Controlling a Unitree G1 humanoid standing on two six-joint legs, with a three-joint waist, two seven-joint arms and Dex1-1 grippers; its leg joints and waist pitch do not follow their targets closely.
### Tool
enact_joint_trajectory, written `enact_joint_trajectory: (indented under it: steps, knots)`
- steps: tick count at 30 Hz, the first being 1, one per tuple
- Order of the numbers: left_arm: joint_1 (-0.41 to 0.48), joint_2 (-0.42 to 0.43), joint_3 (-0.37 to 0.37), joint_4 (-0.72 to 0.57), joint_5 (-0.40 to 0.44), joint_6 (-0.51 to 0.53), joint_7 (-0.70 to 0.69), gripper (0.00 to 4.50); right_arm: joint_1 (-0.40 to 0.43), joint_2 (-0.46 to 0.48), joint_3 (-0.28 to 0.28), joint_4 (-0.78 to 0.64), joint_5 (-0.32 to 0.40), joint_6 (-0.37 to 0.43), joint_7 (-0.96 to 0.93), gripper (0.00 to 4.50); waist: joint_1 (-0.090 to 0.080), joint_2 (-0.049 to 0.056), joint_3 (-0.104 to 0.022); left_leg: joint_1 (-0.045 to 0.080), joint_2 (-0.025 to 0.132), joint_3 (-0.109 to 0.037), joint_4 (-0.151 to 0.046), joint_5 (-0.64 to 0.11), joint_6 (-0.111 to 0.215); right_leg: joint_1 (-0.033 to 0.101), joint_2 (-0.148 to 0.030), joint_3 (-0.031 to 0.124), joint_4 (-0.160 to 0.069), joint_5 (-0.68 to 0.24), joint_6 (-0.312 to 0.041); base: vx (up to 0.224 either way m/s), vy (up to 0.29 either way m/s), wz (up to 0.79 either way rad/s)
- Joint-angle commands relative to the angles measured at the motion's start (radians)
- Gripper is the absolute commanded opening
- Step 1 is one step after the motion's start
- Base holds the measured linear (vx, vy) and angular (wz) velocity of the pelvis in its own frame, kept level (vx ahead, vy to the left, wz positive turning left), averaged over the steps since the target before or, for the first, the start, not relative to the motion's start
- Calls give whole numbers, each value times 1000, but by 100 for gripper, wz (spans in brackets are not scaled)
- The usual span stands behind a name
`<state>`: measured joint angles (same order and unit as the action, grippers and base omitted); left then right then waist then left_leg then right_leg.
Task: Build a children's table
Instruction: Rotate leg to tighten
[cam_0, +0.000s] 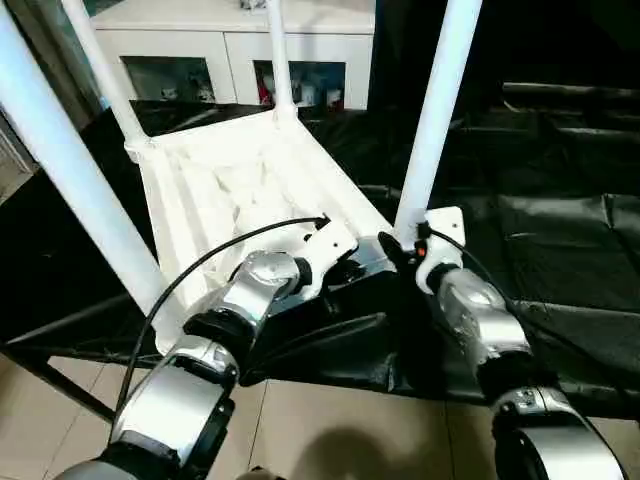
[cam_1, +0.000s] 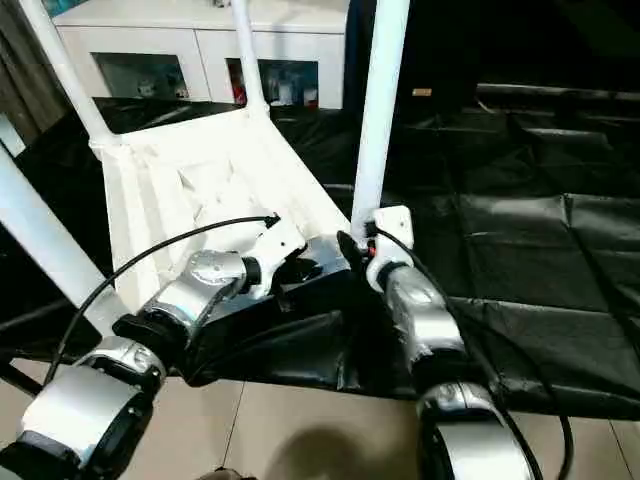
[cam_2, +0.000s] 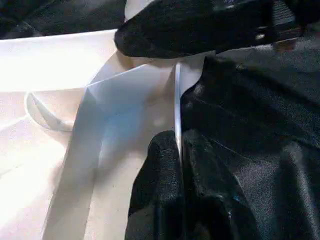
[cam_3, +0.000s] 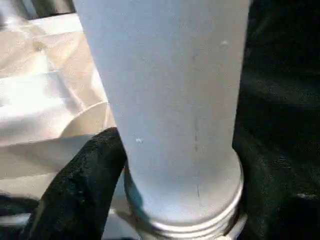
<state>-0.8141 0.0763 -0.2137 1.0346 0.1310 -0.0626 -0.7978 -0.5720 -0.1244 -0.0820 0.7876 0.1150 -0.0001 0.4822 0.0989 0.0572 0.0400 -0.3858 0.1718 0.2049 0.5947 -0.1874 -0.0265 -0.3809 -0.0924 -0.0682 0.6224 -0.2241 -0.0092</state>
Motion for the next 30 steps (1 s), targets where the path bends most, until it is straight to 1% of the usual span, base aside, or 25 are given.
enact_joint_trajectory:
  steps: [1,2,3,4,5,6,8,9,10,11,12,13,14,15,17,18,20,22,23,24,25,26,28,29,30]
  knots:
    - [11,-18,-25,-44,-17,-49,-56,0,13,32,132,-30,-9,2,178,373,2,-17,-55,14,67,-37,-72,-174,86,40,-82,46,-83,-76,-230,0,0,0]
    - [26,3,-38,-61,-15,-59,-108,0,18,1,143,-39,-13,-10,227,373,1,-26,-53,13,68,-35,-73,-170,91,39,-81,46,-84,-79,-229,0,0,0]
    - [41,33,-53,-75,-10,-71,-161,0,24,-37,148,-59,0,-5,301,373,4,-29,-53,11,69,-34,-71,-160,103,39,-81,45,-83,-88,-229,0,0,0]
    - [53,62,-67,-86,-3,-85,-209,0,29,-72,155,-79,12,1,372,373,9,-27,-56,9,71,-37,-69,-154,113,42,-83,44,-79,-88,-229,0,0,0]
    - [60,79,-74,-90,0,-93,-237,0,32,-92,158,-91,19,7,415,373,9,-27,-56,9,71,-36,-68,-147,118,40,-81,44,-78,-81,-229,0,0,0]
    - [66,105,-81,-92,6,-104,-267,0,36,-121,163,-107,25,19,476,373,8,-26,-56,10,73,-35,-67,-136,124,37,-79,44,-74,-56,-236,0,0,0]
    - [68,113,-81,-92,7,-107,-278,0,36,-131,165,-110,26,22,494,373,10,-25,-57,13,76,-35,-68,-127,124,35,-78,44,-70,-32,-250,0,0,0]
    - [81,148,-77,-106,-8,-116,-343,0,36,-174,178,-121,30,42,588,373,13,-28,-58,14,75,-34,-66,-120,126,35,-78,43,-65,1,-268,0,0,0]
    - [81,148,-77,-106,-8,-116,-343,0,36,-174,178,-121,30,42,588,373,15,-27,-59,15,75,-33,-65,-117,128,35,-78,43,-63,13,-273,0,0,0]
    - [89,162,-72,-121,-20,-111,-381,0,34,-189,188,-117,23,35,618,373,17,-27,-60,15,76,-32,-64,-105,135,34,-78,43,-60,41,-278,0,0,0]
    - [96,172,-72,-135,-28,-106,-410,0,32,-197,194,-107,11,19,621,373,18,-30,-61,17,77,-32,-63,-99,135,33,-79,43,-59,52,-281,0,0,0]
    - [106,190,-75,-156,-39,-96,-457,0,25,-204,197,-89,-1,5,620,373,20,-32,-62,14,77,-32,-62,-75,139,33,-81,42,-52,75,-290,0,0,0]
    - [112,200,-78,-171,-47,-81,-487,0,24,-207,198,-84,-1,3,628,373,20,-32,-62,14,77,-32,-62,-75,139,33,-81,42,-52,75,-290,0,0,0]
    - [116,206,-79,-180,-51,-73,-501,0,24,-208,198,-85,4,6,636,373,20,-34,-61,15,77,-30,-60,-64,148,31,-81,42,-51,90,-296,0,0,0]
    - [121,211,-72,-195,-62,-67,-502,0,25,-214,200,-88,12,15,661,373,21,-35,-60,15,77,-30,-60,-66,149,32,-80,42,-51,85,-297,0,0,0]
    - [121,211,-69,-196,-65,-67,-501,0,24,-215,199,-88,13,19,669,358,21,-35,-59,15,77,-30,-61,-70,147,32,-80,42,-51,78,-297,0,0,0]
    - [121,210,-66,-195,-67,-71,-499,0,25,-214,197,-90,16,24,676,348,22,-35,-58,17,77,-29,-62,-90,135,32,-81,43,-55,47,-293,0,0,0]
    - [124,207,-64,-200,-71,-69,-504,0,31,-211,194,-104,29,39,690,348,22,-34,-58,16,76,-30,-62,-90,129,34,-81,43,-55,43,-290,0,0,0]
    - [127,207,-64,-207,-73,-66,-506,0,37,-210,196,-113,35,45,697,332,22,-30,-60,17,77,-30,-61,-85,130,33,-81,44,-53,55,-291,0,0,0]
    - [130,208,-64,-212,-74,-62,-508,0,39,-209,198,-115,36,46,700,314,21,-32,-59,16,76,-30,-61,-85,131,34,-80,43,-54,59,-291,0,0,0]
    - [135,207,-64,-224,-78,-55,-511,0,48,-209,201,-124,39,47,704,311,22,-33,-61,16,77,-31,-60,-74,133,35,-81,43,-52,74,-293,0,0,0]
    - [135,203,-63,-224,-79,-51,-506,0,57,-207,200,-130,40,48,699,308,21,-23,-61,16,77,-31,-59,-69,132,33,-79,43,-51,91,-293,0,0,0]
    - [133,196,-60,-218,-78,-51,-491,0,66,-204,198,-136,40,50,689,287,20,-26,-63,17,75,-30,-56,-61,137,35,-77,43,-49,123,-297,0,0,0]
    - [121,181,-52,-196,-71,-50,-444,0,73,-192,190,-136,34,52,649,279,21,-26,-63,17,75,-30,-57,-65,137,35,-78,42,-49,121,-299,0,0,0]
    - [116,176,-50,-188,-68,-49,-427,0,75,-187,187,-135,32,52,632,279,20,-23,-63,17,75,-30,-57,-67,135,33,-77,43,-49,118,-297,0,0,0]
